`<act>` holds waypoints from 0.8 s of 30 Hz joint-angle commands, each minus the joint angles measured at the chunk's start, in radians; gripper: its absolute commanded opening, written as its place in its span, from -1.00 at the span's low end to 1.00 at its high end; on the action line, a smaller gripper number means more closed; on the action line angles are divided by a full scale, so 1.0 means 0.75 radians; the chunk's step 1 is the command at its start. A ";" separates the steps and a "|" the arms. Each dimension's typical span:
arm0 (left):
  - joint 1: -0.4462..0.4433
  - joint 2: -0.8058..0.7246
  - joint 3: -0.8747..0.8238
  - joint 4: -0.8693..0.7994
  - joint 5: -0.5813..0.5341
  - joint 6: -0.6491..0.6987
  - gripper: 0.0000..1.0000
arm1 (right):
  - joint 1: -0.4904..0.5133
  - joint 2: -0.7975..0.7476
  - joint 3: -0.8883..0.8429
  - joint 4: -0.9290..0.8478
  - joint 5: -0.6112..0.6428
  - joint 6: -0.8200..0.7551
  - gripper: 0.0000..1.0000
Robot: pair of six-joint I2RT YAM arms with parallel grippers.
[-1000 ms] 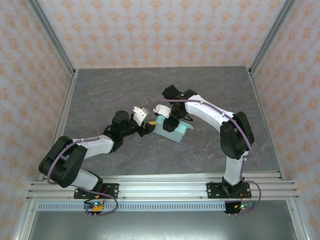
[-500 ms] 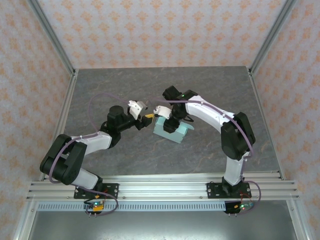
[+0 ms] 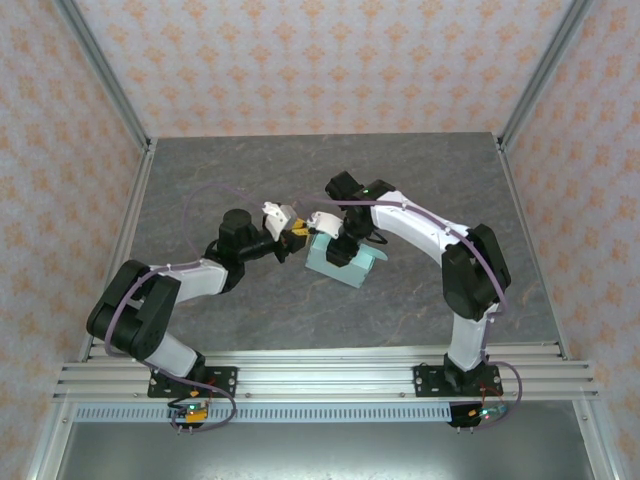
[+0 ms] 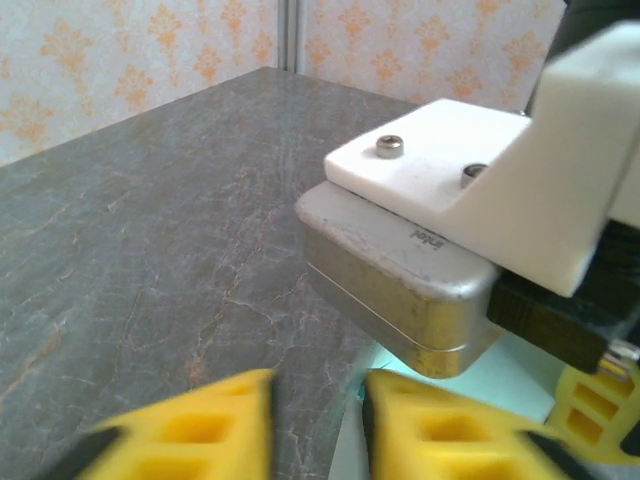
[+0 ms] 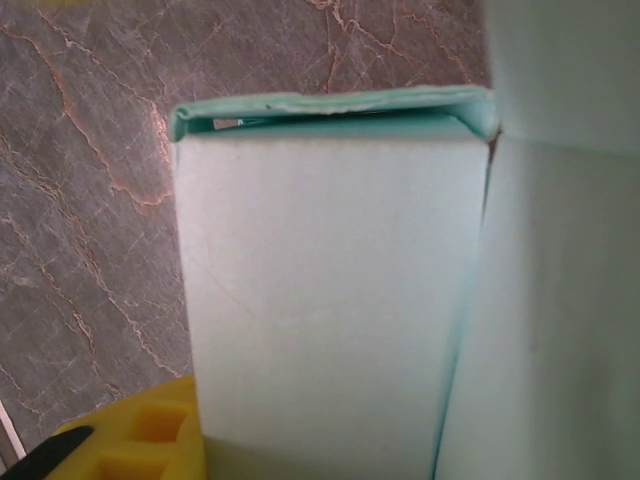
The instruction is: Fold the paper box
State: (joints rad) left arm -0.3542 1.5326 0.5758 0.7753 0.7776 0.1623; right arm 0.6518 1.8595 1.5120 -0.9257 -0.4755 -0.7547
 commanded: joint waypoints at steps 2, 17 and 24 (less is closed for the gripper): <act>-0.014 0.007 0.040 0.077 0.027 -0.020 -0.79 | 0.006 0.012 0.018 -0.005 -0.012 0.049 -0.30; -0.178 -0.006 -0.014 0.058 -0.212 -0.169 -0.86 | 0.010 0.032 0.021 0.158 0.142 0.359 -0.30; -0.177 0.103 -0.014 0.118 -0.314 -0.161 -0.85 | 0.013 0.019 -0.006 0.164 0.133 0.319 -0.20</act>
State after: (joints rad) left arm -0.4747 1.5715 0.5720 0.8242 0.5720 0.0517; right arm 0.6582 1.8637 1.5124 -0.8722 -0.3794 -0.5102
